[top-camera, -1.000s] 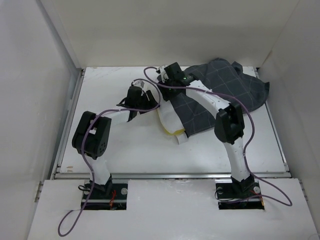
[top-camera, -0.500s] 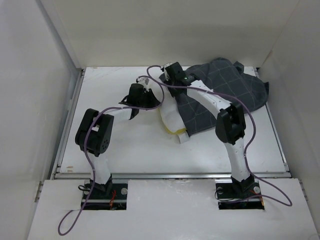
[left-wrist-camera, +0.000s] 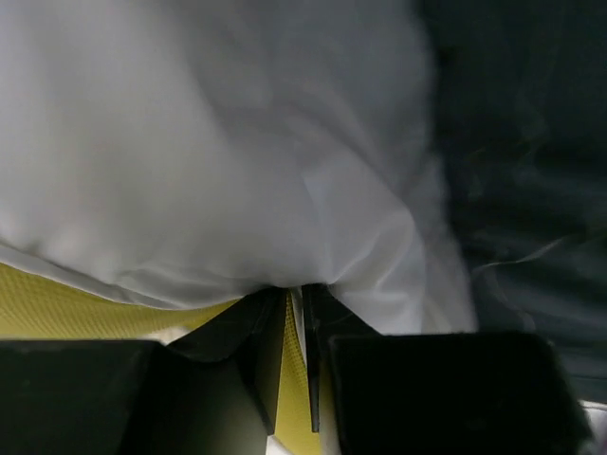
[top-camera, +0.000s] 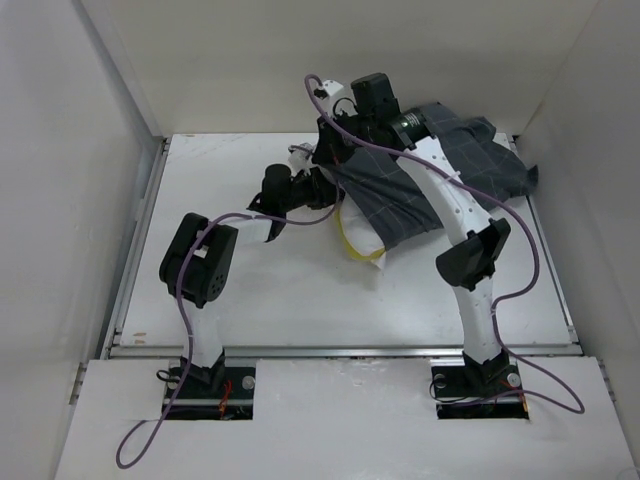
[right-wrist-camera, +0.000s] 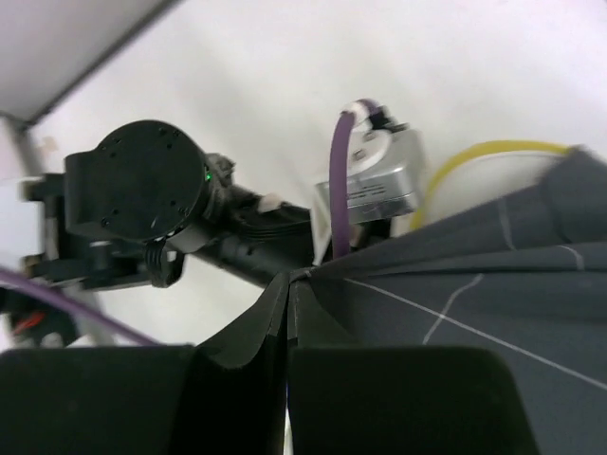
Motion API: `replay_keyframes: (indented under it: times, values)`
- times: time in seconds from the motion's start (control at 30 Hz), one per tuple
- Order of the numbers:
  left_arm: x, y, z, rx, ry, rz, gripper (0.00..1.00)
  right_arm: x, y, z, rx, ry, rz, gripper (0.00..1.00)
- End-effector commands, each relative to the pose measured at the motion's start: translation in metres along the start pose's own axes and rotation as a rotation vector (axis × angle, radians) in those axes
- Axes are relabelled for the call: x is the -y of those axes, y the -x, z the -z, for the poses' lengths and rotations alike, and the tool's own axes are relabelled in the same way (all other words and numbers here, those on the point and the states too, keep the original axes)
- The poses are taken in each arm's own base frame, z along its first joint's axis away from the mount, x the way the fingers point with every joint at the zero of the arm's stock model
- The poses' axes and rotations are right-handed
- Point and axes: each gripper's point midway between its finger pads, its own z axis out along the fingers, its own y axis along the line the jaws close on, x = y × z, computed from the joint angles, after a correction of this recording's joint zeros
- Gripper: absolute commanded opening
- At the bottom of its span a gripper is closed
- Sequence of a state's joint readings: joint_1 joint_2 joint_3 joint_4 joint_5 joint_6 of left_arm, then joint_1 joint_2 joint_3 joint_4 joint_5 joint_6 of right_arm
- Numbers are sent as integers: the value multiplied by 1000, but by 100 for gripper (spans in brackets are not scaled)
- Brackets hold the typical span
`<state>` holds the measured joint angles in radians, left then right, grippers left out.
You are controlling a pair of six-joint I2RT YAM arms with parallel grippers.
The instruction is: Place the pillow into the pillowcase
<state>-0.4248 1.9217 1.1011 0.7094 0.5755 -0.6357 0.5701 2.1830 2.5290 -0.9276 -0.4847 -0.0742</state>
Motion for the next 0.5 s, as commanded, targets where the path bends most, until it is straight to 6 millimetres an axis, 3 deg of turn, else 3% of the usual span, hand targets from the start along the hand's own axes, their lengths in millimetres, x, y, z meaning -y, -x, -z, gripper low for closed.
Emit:
replay_keyframes:
  times: [0.0,0.1,0.17,0.23,0.27,0.37,0.4,0.47]
  values:
    - [102,53,12,182,-351,-135,10,-112,46,44,132,426,39,0]
    - [113,71,10,251,-354,-141,10,-131,44,49,121,520,7,0]
    - [104,82,4,314,-329,-99,10,-149,42,50,103,573,-4,0]
    - [97,91,1,378,-310,-82,10,-154,39,52,91,611,-24,0]
    - [84,101,-3,443,-269,-23,10,-164,36,55,79,646,-21,0]
    - [84,116,-1,548,-305,-7,12,-179,27,59,48,695,-37,0]
    - [82,124,-11,564,-306,-8,17,-180,29,62,56,696,-35,0]
    - [65,115,-35,494,-235,25,23,-181,28,65,52,686,-41,0]
